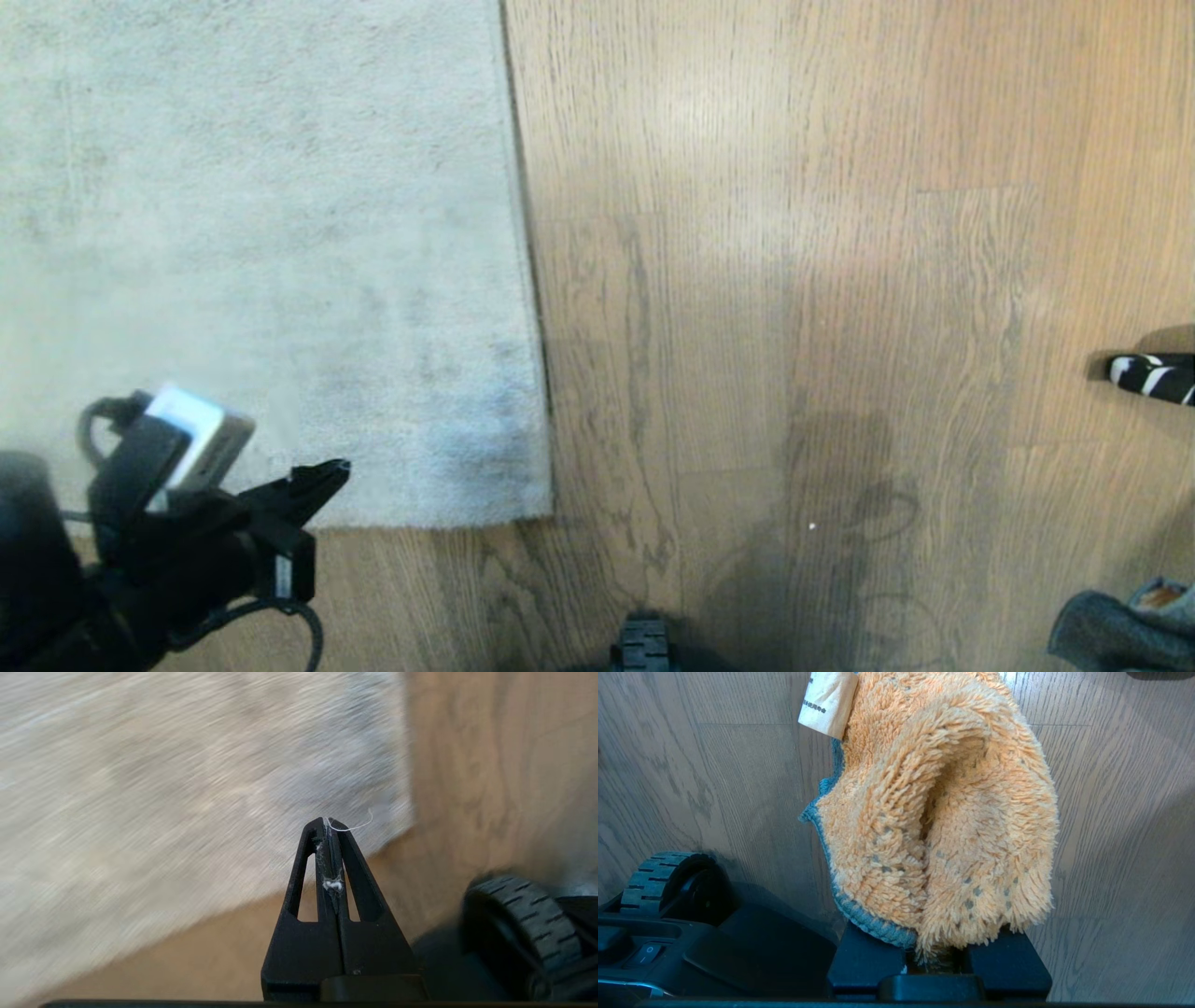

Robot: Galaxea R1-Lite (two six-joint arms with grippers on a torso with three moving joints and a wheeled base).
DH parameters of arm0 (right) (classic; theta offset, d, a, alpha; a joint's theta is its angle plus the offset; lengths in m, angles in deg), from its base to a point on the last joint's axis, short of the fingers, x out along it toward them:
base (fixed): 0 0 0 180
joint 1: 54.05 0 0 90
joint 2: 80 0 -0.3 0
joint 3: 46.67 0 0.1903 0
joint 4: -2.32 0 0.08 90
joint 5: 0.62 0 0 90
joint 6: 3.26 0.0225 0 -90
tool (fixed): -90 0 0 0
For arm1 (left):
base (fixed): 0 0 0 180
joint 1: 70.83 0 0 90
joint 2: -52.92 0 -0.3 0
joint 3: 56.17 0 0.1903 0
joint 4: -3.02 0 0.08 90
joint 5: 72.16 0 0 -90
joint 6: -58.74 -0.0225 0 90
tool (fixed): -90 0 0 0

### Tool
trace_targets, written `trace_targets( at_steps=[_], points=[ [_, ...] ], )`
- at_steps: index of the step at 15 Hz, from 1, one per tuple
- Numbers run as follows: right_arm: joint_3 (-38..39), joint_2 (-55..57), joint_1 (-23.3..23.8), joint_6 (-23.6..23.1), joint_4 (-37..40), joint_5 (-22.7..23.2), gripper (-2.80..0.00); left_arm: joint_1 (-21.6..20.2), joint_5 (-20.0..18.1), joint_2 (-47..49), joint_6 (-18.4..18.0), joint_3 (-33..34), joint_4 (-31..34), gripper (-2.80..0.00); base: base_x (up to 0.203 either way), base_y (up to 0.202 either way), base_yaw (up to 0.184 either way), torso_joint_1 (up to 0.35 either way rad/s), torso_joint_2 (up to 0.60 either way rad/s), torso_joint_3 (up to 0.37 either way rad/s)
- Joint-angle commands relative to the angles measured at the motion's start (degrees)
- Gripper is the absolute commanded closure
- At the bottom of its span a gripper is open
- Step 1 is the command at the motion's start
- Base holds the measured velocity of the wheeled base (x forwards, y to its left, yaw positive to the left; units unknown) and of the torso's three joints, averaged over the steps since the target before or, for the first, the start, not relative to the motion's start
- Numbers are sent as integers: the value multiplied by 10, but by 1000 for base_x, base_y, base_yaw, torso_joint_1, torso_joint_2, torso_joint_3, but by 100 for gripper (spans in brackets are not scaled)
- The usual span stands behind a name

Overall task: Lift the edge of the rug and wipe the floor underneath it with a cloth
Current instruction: Put down the rag

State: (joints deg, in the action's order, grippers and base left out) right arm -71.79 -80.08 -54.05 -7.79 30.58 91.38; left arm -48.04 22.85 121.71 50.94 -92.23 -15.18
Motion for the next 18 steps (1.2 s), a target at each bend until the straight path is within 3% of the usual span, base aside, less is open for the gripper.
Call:
trace_targets(
  at_steps=[1,5,8,14,18],
  points=[
    [0,1,0,-1,0,1,0,-47,-1,-169,-1,18,74,0,0,0,0,0,0,0],
    [0,1,0,-1,0,1,0,-158,-7,-328,-3,99,119,0,0,0,0,0,0,0],
    [0,1,1,-1,0,0,0,-224,-15,-423,-2,123,174,0,0,0,0,0,0,0],
    [0,1,0,0,0,1,0,-237,-48,-586,1,127,363,0,0,0,0,0,0,0],
    [0,1,0,0,0,0,0,-230,-49,-682,38,126,405,0,0,0,0,0,0,0]
  ],
)
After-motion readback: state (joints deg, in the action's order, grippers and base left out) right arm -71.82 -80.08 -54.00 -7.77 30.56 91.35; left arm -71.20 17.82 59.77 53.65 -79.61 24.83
